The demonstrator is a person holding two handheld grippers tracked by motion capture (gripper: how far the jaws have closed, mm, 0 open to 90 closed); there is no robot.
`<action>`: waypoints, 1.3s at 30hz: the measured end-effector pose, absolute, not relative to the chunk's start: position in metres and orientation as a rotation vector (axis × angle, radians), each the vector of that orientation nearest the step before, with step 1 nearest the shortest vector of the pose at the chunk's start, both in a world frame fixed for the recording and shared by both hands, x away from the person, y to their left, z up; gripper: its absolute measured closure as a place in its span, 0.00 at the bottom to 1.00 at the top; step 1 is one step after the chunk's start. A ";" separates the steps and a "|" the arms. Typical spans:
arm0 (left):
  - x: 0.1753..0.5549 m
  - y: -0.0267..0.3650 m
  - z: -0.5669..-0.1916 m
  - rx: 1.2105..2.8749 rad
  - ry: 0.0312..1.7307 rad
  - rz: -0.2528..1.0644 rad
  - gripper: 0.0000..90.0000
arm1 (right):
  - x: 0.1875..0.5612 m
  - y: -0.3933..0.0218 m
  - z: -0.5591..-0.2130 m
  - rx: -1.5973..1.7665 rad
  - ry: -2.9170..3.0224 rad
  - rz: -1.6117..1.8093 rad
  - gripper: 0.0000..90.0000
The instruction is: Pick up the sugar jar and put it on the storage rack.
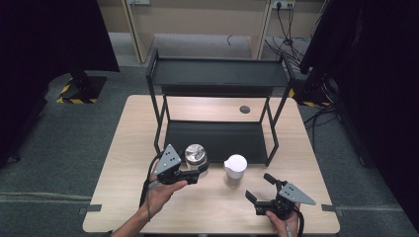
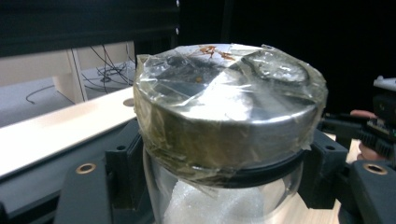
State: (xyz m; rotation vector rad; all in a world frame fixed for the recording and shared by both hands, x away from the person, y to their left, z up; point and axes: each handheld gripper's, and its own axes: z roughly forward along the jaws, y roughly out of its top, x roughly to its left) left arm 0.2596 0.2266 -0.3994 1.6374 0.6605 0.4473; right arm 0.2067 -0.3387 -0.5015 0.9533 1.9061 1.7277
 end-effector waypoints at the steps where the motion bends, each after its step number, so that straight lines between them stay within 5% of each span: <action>1: 0.261 0.228 -0.396 1.635 0.662 0.443 0.34 | 0.207 -0.339 -0.502 0.952 1.906 1.728 0.01; 39: 0.307 0.240 -0.247 1.631 0.683 0.491 0.34 | 0.209 -0.340 -0.503 0.972 1.904 1.741 0.00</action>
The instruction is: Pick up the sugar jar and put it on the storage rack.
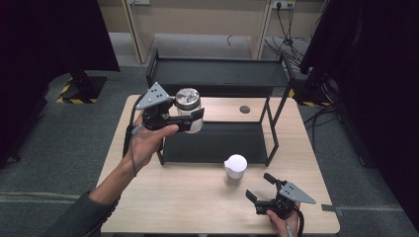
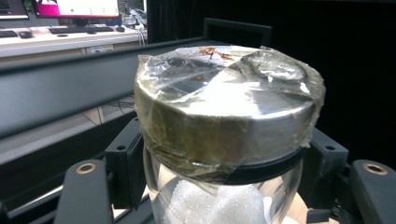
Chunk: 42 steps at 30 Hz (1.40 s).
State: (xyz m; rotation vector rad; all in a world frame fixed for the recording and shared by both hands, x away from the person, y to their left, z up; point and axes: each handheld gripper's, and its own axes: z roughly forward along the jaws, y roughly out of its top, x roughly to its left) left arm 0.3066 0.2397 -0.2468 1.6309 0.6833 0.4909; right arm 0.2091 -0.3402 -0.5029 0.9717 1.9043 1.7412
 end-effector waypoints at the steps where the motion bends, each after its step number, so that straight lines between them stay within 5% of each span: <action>1: 0.307 0.239 -0.243 1.632 0.682 0.499 0.34 | 0.209 -0.340 -0.503 0.972 1.904 1.742 0.01; 18: 0.319 0.220 -0.194 1.614 0.714 0.600 0.34 | 0.209 -0.341 -0.503 0.976 1.901 1.742 0.01; 42: 0.366 0.184 -0.179 1.584 0.863 0.732 0.34 | 0.209 -0.342 -0.503 0.976 1.902 1.752 0.01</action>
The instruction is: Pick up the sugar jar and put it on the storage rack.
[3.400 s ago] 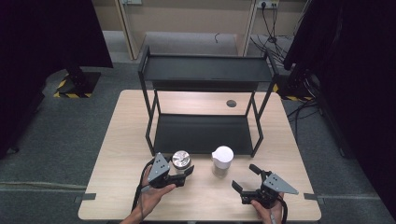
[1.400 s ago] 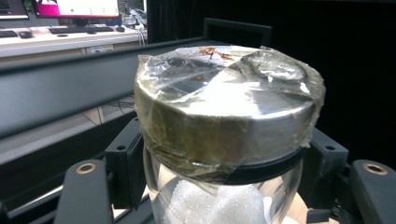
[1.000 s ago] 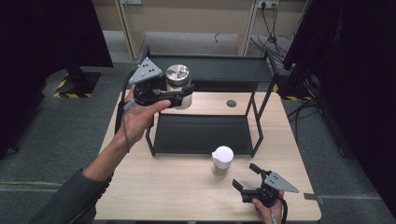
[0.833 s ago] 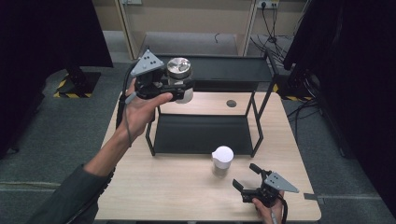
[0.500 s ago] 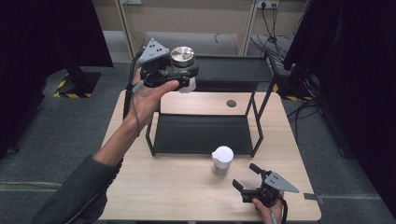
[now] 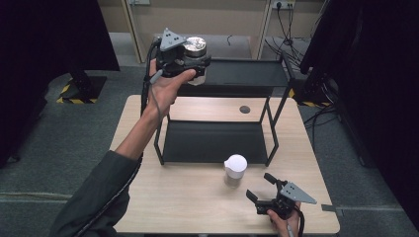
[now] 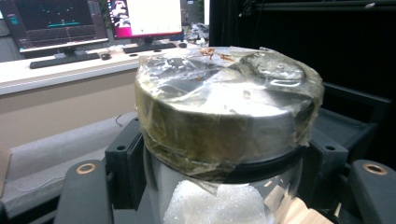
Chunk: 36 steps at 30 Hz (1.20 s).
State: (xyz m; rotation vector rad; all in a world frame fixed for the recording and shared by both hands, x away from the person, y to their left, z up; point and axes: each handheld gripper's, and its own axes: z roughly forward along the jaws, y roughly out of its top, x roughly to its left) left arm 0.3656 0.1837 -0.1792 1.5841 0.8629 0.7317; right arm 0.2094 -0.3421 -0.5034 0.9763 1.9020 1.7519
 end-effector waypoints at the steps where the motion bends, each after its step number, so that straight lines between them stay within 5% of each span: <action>1: 0.368 0.183 -0.179 1.583 0.871 0.735 0.34 | 0.209 -0.342 -0.504 0.976 1.902 1.752 0.01; 36: 0.401 0.162 -0.204 1.526 0.981 0.825 0.34 | 0.211 -0.342 -0.504 0.969 1.912 1.755 0.01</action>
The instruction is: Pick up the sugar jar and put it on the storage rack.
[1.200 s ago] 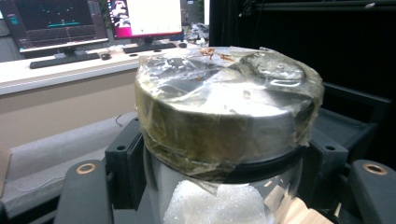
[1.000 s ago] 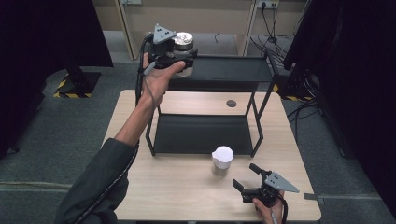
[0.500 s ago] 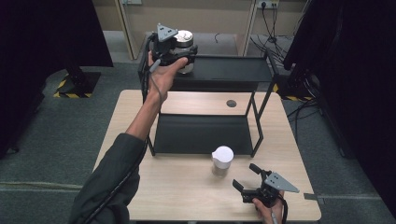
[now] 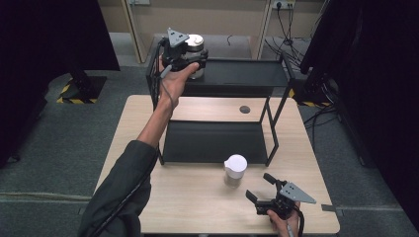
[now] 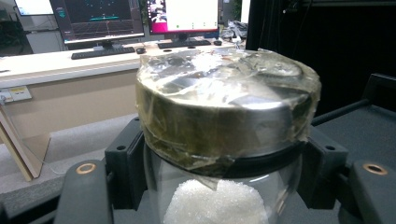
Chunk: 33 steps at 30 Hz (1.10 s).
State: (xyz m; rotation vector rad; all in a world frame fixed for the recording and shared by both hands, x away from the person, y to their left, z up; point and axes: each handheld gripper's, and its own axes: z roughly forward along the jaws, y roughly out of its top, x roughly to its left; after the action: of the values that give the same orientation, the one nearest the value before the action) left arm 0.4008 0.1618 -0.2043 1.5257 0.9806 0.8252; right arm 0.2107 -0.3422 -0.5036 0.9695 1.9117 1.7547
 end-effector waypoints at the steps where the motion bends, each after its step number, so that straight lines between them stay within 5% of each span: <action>1: 0.401 0.162 -0.204 1.526 0.982 0.825 0.34 | 0.211 -0.342 -0.504 0.968 1.912 1.754 0.01; 6: 0.400 0.160 -0.204 1.518 0.994 0.823 0.31 | 0.211 -0.342 -0.504 0.969 1.912 1.754 0.01; 13: 0.396 0.154 -0.204 1.485 1.043 0.862 0.00 | 0.211 -0.342 -0.504 0.969 1.913 1.754 0.01; 33: 0.371 0.151 -0.206 1.486 1.049 0.835 0.00 | 0.211 -0.341 -0.504 0.974 1.913 1.746 0.01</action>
State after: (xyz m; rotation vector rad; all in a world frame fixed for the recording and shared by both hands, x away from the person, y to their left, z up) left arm 0.3715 0.1510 -0.2061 1.4863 1.0491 0.8347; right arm 0.2108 -0.3410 -0.5036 0.9744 1.9130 1.7464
